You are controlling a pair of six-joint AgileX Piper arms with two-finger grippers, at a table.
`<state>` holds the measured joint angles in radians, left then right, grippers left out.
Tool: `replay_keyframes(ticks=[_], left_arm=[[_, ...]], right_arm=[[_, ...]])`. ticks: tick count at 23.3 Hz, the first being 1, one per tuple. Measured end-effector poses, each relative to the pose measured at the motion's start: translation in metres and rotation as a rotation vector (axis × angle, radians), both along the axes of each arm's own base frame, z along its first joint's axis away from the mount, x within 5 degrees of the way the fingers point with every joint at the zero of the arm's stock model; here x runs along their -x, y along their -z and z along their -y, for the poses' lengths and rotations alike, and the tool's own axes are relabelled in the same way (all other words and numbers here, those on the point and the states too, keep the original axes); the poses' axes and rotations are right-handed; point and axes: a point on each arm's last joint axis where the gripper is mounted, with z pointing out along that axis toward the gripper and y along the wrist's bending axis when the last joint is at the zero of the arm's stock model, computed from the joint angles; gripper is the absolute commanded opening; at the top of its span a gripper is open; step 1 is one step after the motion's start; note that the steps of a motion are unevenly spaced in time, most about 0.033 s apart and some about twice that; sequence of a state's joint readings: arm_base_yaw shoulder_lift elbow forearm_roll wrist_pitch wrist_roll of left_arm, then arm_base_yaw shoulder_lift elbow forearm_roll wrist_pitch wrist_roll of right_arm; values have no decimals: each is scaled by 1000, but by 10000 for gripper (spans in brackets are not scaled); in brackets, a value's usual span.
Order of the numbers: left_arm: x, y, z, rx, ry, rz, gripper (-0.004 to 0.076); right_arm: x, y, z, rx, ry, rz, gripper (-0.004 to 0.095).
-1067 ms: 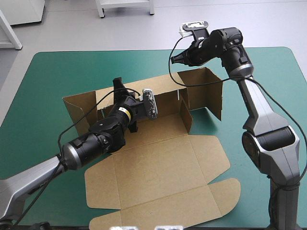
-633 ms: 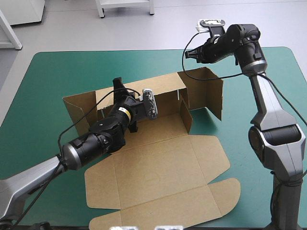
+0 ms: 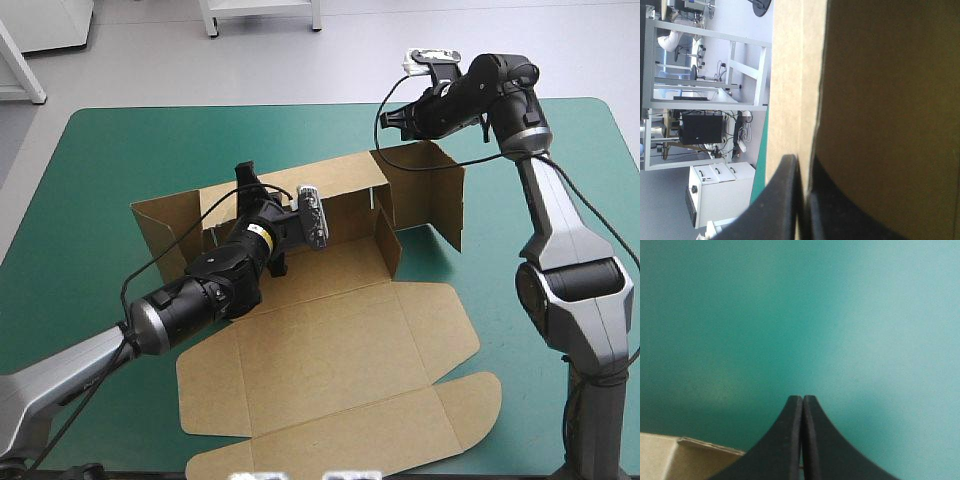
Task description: Fold the box
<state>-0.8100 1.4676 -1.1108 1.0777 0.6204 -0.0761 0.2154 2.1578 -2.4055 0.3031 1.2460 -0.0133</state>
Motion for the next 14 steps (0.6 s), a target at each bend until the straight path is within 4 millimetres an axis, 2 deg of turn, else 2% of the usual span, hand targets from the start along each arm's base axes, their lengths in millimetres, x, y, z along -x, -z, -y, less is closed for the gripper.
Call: replay_keyframes(ticks=[6, 14], left_arm=[[0, 0, 0, 3, -1, 0, -9], [0, 0, 0, 4, -1, 0, -9]], right_arm=[[11, 26, 2, 27, 0, -126, -17], [42, 17, 6, 53, -93, -134, -17]])
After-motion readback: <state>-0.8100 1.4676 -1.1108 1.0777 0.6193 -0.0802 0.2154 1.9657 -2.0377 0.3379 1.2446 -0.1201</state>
